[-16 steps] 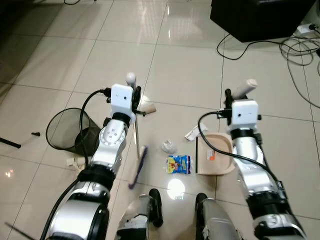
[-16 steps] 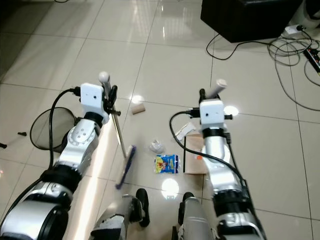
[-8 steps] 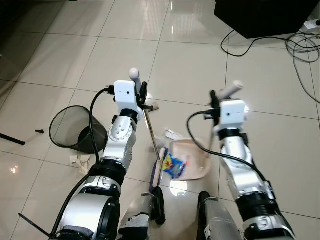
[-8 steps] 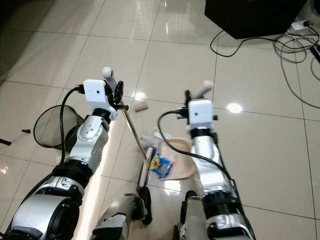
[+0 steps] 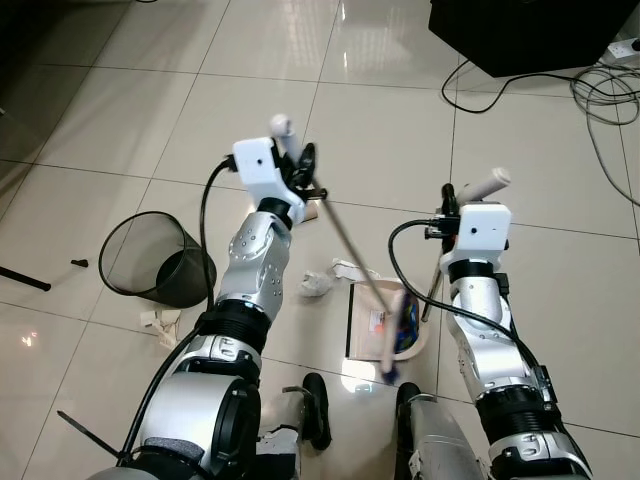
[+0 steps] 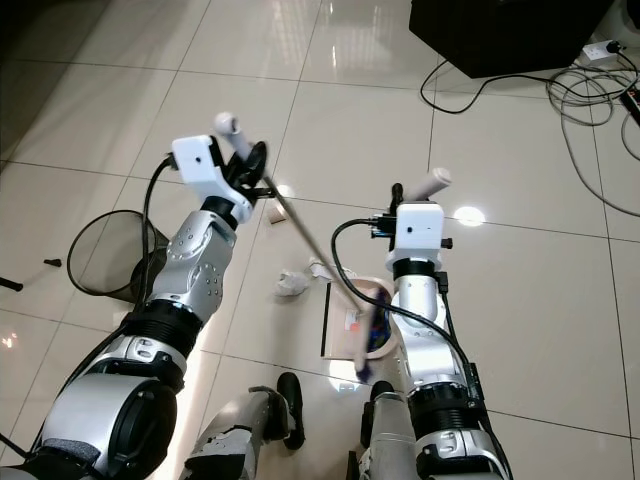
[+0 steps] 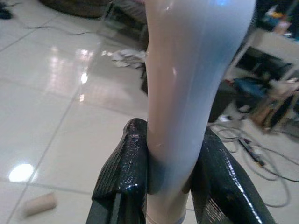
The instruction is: Sweep floor
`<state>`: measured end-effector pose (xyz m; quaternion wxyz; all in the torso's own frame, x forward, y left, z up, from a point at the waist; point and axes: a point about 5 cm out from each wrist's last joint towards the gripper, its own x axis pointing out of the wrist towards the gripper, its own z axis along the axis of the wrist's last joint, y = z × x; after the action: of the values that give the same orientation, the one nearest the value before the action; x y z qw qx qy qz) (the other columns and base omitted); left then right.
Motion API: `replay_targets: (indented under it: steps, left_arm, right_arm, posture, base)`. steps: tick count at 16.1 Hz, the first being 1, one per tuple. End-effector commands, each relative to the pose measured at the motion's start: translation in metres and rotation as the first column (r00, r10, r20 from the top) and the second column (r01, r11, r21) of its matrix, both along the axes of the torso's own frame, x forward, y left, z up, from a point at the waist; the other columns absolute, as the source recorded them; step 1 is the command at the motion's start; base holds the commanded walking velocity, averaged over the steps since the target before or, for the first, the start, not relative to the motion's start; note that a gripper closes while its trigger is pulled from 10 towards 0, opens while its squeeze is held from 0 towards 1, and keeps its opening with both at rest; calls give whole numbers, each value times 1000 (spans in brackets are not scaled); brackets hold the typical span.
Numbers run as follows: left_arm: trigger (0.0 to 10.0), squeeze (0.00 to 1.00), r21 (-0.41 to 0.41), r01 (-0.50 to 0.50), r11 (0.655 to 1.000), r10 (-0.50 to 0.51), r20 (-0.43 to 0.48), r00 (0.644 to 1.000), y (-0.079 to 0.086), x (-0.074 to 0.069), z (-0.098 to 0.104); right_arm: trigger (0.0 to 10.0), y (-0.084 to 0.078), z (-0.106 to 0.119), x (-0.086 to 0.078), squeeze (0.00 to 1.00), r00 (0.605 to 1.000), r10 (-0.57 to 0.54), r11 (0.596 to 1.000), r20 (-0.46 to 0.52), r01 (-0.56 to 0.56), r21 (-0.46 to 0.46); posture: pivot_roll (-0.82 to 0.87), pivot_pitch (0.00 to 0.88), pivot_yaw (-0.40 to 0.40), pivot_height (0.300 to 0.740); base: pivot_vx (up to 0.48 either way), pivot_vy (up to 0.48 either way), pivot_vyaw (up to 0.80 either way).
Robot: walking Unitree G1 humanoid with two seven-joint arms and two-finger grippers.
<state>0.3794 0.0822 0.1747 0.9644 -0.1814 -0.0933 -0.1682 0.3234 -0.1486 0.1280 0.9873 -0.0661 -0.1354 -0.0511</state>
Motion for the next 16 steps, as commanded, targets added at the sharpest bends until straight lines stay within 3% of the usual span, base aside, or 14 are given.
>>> replay_targets:
  steps: [1,3,4,6,8,12,15,16]
  left_arm:
    - [10000,0,-2,55,998,-55,47,997,-4,1,12]
    - [10000,0,62,93,994,-99,88,991,-4,1,18]
    - [10000,0,227,149,962,-193,183,964,-3,-1,31]
    - [10000,0,347,188,919,-286,256,923,1,0,49]
    - [10000,0,361,204,910,-313,276,909,5,2,59]
    - [10000,0,336,215,917,-325,318,891,25,12,95]
    - [10000,0,387,112,915,-261,355,898,49,16,111]
    - [10000,0,387,110,916,-258,356,898,50,16,111]
  right_arm:
    - [10000,0,-12,-2,0,999,-10,1000,-51,11,14]
    - [10000,-1,-13,-2,0,998,-11,1000,-54,12,14]
    - [10000,-4,-14,-2,0,998,-11,1000,-57,11,12]
    - [10000,-8,-16,-2,0,998,-11,1000,-63,11,10]
    - [10000,-11,-18,-2,0,997,-16,1000,-69,17,15]
    - [10000,-21,-23,-2,0,997,-10,993,-71,19,118]
    - [10000,-32,-29,-4,0,998,-13,970,-64,28,240]
    - [10000,-33,-29,-4,0,998,-13,969,-63,28,245]
  posture:
    - [71,300,153,740]
    - [73,292,151,740]
    - [80,277,146,740]
    - [96,283,141,740]
    - [100,275,138,740]
    - [109,245,138,740]
    - [107,235,139,740]
    - [107,235,139,740]
  base:
    - [0,0,0]
    - [0,0,0]
    - [0,0,0]
    - [0,0,0]
    - [0,0,0]
    - [0,0,0]
    - [0,0,0]
    - [0,0,0]
